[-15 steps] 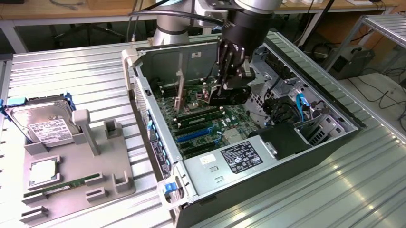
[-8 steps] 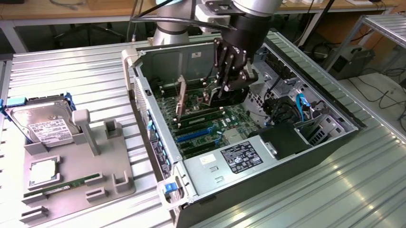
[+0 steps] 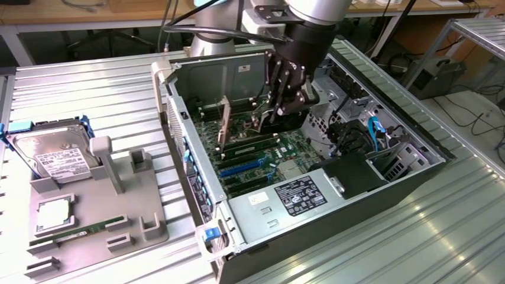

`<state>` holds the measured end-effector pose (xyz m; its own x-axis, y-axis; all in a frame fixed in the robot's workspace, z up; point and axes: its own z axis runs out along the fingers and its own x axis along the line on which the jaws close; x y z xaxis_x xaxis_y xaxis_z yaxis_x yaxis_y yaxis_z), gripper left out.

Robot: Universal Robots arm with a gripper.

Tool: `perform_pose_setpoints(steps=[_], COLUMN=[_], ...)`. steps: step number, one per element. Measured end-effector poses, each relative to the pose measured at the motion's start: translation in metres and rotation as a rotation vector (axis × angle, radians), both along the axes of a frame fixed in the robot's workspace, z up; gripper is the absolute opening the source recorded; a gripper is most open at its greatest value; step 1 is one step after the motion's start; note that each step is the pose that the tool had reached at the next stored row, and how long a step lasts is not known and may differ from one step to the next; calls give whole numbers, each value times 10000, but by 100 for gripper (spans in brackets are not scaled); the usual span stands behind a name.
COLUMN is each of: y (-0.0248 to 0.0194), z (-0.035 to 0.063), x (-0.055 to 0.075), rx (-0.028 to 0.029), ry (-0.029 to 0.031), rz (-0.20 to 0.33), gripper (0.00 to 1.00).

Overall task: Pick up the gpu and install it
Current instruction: 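Insert the gpu into the slot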

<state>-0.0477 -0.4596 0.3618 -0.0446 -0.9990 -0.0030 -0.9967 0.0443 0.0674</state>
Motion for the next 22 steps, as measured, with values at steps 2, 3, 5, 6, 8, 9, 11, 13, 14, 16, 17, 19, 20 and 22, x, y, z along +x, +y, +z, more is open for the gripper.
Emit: perform_pose_setpoints(steps=[2,3,5,6,8,9,11,13,14,16,17,19,20,22], y=[-8,-12,-20,-22,-25,-27,-29,-30,-31,-31,-31,-31,-31,-31], z=[-19,-29,-56,-73,-102,-116,-144,-174,-187,-220,-244,-290,-307,-350], x=[-11,-18,-41,-57,-88,-103,-130,-155,-166,-190,-205,-231,-238,-254], rx=[8,8,9,9,9,9,9,8,9,9,9,9,9,8], ry=[-10,-16,-31,-40,-56,-66,-78,-85,-87,-89,-90,-93,-95,-98], rz=[-1,-1,0,0,0,0,1,2,3,7,7,11,12,16], gripper=[26,26,26,26,26,26,26,26,26,26,26,26,26,26])
